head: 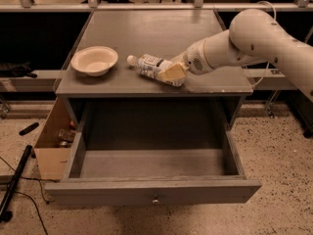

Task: Place blue plastic bottle into top drawer

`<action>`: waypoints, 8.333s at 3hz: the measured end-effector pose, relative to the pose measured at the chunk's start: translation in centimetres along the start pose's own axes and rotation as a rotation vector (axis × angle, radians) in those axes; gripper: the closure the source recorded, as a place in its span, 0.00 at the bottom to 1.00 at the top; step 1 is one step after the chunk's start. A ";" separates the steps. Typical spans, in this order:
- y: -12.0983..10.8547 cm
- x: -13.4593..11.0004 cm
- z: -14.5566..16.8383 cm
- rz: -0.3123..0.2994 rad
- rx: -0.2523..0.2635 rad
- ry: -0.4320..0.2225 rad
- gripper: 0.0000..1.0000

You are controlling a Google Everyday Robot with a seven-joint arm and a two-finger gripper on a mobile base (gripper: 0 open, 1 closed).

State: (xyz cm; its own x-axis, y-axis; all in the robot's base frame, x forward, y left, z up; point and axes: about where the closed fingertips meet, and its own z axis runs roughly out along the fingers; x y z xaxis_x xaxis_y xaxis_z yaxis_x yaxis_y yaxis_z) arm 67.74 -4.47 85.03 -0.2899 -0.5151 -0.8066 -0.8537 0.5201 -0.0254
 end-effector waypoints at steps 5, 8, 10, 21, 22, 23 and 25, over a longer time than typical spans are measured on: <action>3.1 -0.8 -11.1 0.027 0.030 -0.063 1.00; 12.6 10.8 -19.5 0.189 0.026 -0.068 1.00; 10.5 12.6 -13.3 0.125 -0.067 0.042 1.00; 9.5 24.2 7.2 0.219 -0.135 0.089 0.87; 9.5 24.2 7.2 0.219 -0.135 0.089 0.64; 9.5 24.2 7.2 0.219 -0.135 0.089 0.41; 9.5 24.2 7.2 0.219 -0.135 0.089 0.00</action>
Offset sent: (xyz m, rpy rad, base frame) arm -0.0009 -0.0091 0.0077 0.0235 0.0452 -0.0294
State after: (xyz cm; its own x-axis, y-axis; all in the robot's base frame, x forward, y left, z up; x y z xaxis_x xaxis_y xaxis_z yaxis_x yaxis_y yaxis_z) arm 55.71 -7.06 61.00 -0.5053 -0.4615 -0.7291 -0.8149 0.5331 0.2274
